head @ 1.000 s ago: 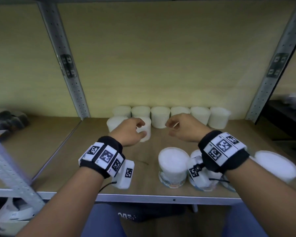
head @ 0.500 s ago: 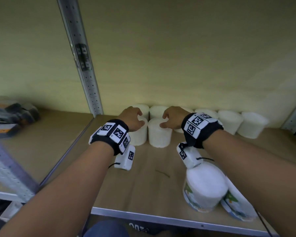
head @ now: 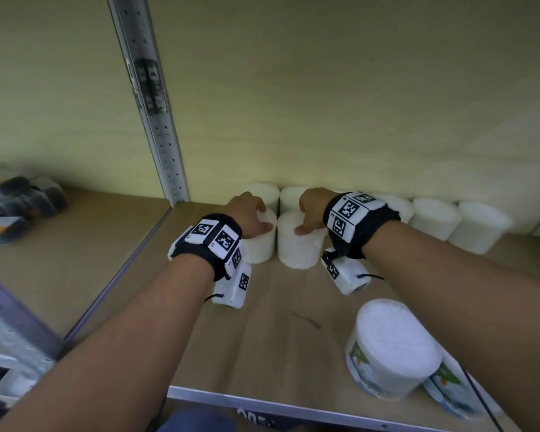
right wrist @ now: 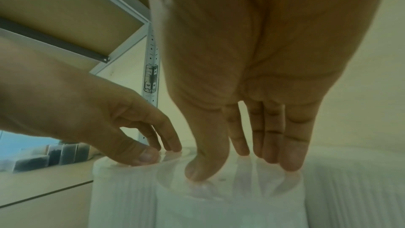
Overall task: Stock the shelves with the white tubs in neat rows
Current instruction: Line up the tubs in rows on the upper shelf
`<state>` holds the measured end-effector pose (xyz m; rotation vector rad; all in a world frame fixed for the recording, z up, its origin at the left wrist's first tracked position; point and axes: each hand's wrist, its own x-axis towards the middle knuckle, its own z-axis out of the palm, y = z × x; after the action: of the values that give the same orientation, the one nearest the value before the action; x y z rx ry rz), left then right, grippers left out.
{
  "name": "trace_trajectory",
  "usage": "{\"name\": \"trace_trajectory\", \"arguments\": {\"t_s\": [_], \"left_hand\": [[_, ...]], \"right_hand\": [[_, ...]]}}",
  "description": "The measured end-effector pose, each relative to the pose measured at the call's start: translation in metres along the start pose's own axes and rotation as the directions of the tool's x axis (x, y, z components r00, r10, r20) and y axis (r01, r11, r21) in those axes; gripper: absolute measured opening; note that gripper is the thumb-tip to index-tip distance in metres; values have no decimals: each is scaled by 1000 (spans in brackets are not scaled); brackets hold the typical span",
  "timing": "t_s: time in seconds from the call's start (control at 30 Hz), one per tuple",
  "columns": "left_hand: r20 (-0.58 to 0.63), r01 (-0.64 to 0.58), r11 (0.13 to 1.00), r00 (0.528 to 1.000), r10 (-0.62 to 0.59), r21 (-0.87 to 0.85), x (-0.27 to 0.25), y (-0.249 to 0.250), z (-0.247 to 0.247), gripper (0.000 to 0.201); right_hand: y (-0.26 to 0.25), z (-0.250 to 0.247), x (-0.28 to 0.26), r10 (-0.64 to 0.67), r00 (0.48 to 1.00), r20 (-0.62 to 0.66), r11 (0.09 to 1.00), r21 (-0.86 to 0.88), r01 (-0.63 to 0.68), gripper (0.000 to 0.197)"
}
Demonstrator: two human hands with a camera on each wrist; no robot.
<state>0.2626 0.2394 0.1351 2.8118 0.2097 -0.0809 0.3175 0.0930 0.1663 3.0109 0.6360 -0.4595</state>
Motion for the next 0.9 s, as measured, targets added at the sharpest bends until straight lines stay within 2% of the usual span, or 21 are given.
{"name": "trace_trajectory", "arguments": {"t_s": [0.23, 0.37, 0.57, 0.73, 0.9], "left_hand": [[-15, -12, 1000, 1000, 12, -14, -2, -1, -2, 51], [-18, -10, 1000, 1000, 9, -16, -3, -1, -1, 51], [-31, -12, 1000, 999, 11, -22, -3, -2, 0, 50], [-33, -13, 999, 999, 12, -29, -3, -3, 2, 49], [-36, -27, 1000, 999, 27, -13, -3, -2, 3, 50]], "right_hand": [[-1, 1, -3, 3, 1000, -11, 1000, -17, -4, 67], [4, 4, -7, -65, 995, -75, 998, -19, 64, 58], [3, -1, -11, -147, 989, 28, 989, 10, 147, 61], [-1, -1, -14, -44, 998, -45, 995, -95, 39, 64], [-3, 3, -14, -54, 999, -8, 994, -93, 53, 65]]}}
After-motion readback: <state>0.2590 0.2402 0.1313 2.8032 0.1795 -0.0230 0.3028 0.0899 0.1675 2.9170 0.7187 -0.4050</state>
